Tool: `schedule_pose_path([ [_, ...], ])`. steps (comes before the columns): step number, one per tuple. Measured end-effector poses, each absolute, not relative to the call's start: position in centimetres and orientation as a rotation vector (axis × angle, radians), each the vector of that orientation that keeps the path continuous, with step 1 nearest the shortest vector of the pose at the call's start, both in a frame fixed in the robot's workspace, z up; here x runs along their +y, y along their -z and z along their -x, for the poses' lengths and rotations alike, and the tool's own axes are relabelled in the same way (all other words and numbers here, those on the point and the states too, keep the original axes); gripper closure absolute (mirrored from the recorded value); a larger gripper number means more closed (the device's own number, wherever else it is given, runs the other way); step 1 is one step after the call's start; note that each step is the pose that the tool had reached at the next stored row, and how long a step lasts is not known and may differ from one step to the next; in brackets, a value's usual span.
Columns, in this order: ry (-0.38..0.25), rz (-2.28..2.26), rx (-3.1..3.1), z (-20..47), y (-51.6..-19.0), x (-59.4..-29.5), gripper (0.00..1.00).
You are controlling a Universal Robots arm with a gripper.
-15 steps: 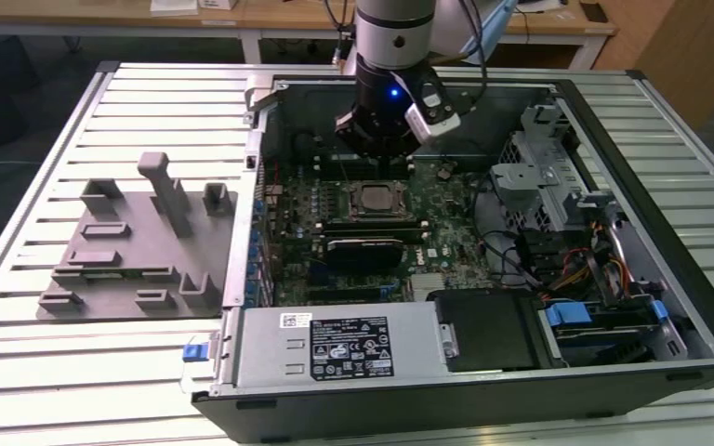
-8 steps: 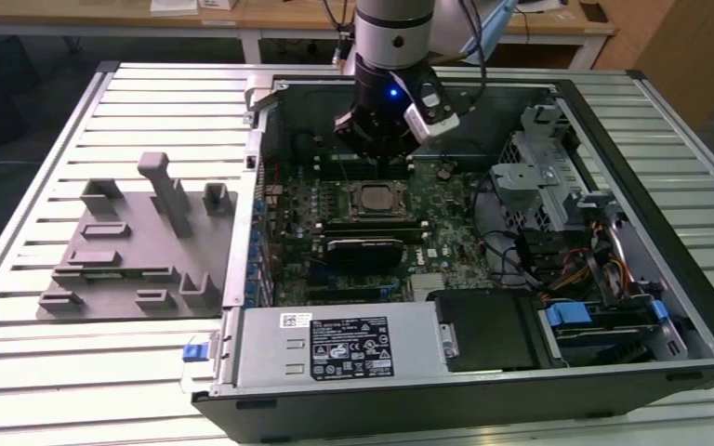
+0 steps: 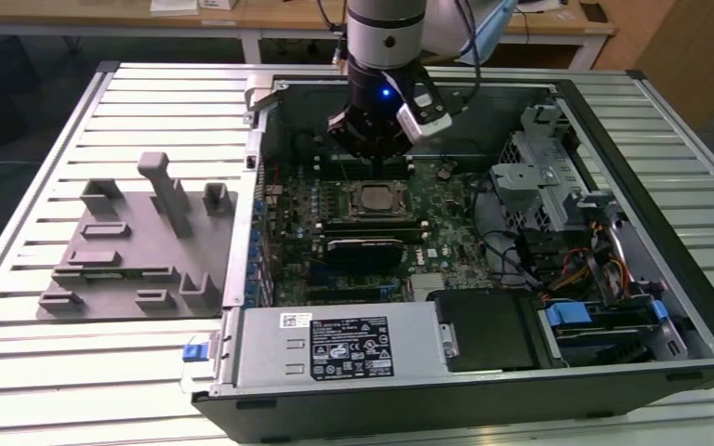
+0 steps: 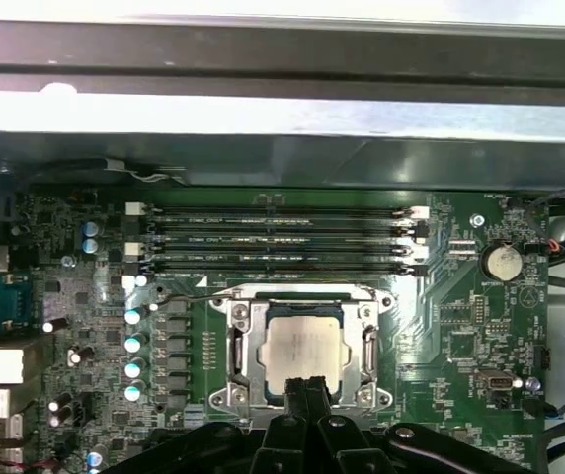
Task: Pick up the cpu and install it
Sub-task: 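Install the first cpu locking lever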
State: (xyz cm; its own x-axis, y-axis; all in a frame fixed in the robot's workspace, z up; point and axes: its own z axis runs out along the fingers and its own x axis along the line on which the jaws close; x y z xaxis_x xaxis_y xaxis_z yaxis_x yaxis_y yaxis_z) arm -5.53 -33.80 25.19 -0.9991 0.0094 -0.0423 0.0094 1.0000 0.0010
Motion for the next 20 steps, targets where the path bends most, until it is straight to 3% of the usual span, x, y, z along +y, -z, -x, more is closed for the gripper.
schedule_pose_path([
  [20,-0.008,-0.015,3.099,9.6,-25.2,-33.8,0.89],
])
